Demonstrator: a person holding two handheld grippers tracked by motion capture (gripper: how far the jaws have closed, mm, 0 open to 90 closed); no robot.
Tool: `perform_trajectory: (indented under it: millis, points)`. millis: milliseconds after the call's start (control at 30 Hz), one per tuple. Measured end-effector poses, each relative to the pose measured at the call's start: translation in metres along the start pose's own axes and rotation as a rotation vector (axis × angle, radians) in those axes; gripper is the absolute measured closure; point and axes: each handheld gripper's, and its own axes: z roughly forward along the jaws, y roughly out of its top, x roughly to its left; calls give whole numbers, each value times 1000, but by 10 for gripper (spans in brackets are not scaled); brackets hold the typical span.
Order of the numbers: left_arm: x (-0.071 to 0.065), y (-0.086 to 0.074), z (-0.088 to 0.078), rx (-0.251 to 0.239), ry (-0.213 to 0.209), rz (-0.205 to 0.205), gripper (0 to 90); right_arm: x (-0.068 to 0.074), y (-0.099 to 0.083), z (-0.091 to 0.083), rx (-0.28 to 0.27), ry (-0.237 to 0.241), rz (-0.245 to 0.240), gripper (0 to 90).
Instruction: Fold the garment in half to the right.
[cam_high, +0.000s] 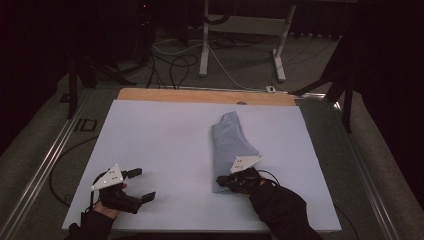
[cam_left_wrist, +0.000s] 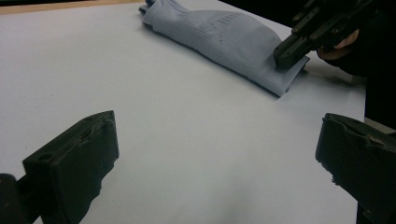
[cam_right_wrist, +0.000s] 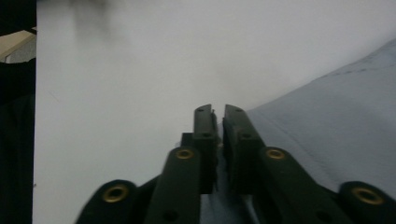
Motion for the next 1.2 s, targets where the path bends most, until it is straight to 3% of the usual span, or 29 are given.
perform_trajectory:
  millis: [67,200,367,633,700,733,1200]
  points:
    - [0,0,0,3,1,8,1,-1,1,-3,-2,-11,3,767]
    - [-1,0,1,7,-5,7,1,-2,6,-9,-21,-14,14,593]
    - [-3,-1,2,28,-14,15,1,-2,13,-14,-30,-21,2,460]
    - [-4,1,-2,25,-17,24,1,-5,18,-17,-49,-29,43,128]
    - [-3,0,-2,33,-15,25,1,-6,18,-17,-50,-27,49,115]
    - [-2,0,-3,33,-15,20,1,-8,17,-19,-58,1,44,78]
    - [-1,2,-7,28,-16,30,0,-19,17,-36,-115,-57,56,79]
